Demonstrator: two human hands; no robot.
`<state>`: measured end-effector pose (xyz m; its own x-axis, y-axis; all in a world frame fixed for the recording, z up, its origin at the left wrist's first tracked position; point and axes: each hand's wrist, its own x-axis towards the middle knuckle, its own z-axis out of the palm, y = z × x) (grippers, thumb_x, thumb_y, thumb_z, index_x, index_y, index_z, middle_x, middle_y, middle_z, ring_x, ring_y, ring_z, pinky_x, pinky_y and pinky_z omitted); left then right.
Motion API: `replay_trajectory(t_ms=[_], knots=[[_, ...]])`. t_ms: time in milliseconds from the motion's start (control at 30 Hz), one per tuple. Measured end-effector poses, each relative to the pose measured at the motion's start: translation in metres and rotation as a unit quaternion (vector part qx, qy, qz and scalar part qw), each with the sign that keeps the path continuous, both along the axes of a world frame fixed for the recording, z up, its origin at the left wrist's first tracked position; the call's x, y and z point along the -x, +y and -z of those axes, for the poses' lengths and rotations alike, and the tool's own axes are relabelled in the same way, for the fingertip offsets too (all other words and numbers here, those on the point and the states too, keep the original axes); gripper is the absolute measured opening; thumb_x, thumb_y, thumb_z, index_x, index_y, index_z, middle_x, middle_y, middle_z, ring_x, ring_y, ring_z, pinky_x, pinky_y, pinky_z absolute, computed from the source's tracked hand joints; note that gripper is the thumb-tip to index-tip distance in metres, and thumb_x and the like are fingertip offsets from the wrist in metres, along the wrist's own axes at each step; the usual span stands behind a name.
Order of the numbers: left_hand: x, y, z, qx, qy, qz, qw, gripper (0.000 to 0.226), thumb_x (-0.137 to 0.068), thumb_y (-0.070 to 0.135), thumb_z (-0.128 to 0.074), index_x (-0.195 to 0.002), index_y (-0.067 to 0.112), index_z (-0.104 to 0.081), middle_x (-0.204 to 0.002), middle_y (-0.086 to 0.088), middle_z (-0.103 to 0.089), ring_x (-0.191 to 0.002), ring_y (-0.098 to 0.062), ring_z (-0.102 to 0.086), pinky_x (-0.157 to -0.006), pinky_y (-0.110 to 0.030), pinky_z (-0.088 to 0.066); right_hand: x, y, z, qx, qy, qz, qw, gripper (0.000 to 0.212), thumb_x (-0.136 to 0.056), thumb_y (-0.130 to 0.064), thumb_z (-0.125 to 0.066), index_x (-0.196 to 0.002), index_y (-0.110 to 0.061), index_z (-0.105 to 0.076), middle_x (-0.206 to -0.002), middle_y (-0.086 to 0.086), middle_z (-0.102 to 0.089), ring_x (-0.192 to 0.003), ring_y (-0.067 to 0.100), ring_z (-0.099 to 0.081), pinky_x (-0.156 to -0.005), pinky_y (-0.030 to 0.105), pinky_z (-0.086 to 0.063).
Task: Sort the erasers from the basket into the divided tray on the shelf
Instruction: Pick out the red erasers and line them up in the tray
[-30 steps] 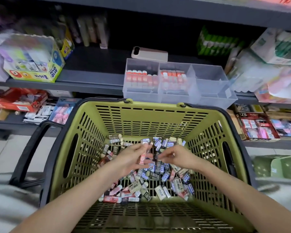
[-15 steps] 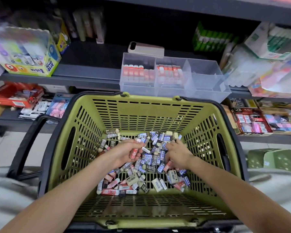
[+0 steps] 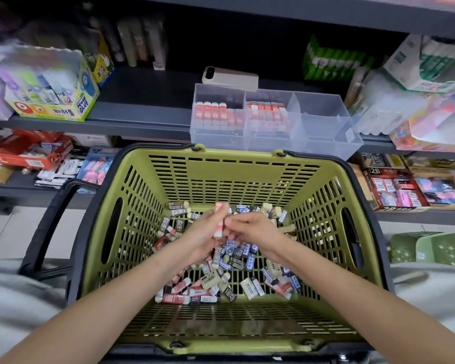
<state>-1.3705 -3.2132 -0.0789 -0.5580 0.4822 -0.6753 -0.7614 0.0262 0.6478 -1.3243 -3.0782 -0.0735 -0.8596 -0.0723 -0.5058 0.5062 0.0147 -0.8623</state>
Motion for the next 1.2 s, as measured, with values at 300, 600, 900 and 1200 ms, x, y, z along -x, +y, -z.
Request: replay_trajectory(t_ms=[300,600,900,1200], knots=[[0.032,-0.057,-0.040,0.107,0.110,-0.030,0.988,0.030,-0.093,0.032,-0.055,-0.111,0.008,-0.052,-0.080,-0.007,-0.063,-0.066,-0.016,-0.065,-0.058,-0.026,-0.056,-0.004,-0.051,0.044,-0.211,0.075,-0.287,0.931,0.025,-0.086,-0.018,-0.066,-0.107,-0.004,-0.068,-0.107,0.009,-0.069,-0.090,0.012,-0.064,-0.082,0.015,-0.049],[0.034,-0.086,-0.061,0.077,0.204,0.026,0.976,0.025,-0.093,0.040,-0.050,-0.102,0.018,-0.055,-0.081,0.003,-0.068,-0.070,-0.006,-0.067,-0.060,-0.017,-0.053,-0.009,-0.083,0.088,-0.399,0.128,-0.529,0.738,0.031,-0.086,-0.007,-0.057,-0.116,0.001,-0.054,-0.106,0.018,-0.061,-0.098,0.031,-0.058,-0.082,0.035,-0.049],[0.037,-0.085,-0.056,0.032,0.129,-0.022,0.991,0.021,-0.090,0.034,-0.058,-0.097,0.015,-0.056,-0.073,0.002,-0.064,-0.064,-0.008,-0.063,-0.060,-0.021,-0.052,-0.015,-0.048,0.070,-0.256,-0.025,-0.385,0.886,0.028,-0.081,-0.018,-0.068,-0.108,-0.012,-0.066,-0.086,-0.007,-0.064,-0.072,0.003,-0.058,-0.062,0.015,-0.044],[0.025,-0.069,-0.051,0.005,0.005,0.047,0.999,0.052,-0.070,0.050,-0.071,-0.102,0.011,-0.060,-0.087,-0.005,-0.060,-0.074,-0.018,-0.058,-0.069,-0.031,-0.052,0.018,-0.038,-0.034,0.069,0.042,0.001,0.997,0.010,-0.084,-0.009,-0.065,-0.093,-0.005,-0.069,-0.078,0.005,-0.070,-0.064,0.012,-0.060,-0.053,0.019,-0.049]])
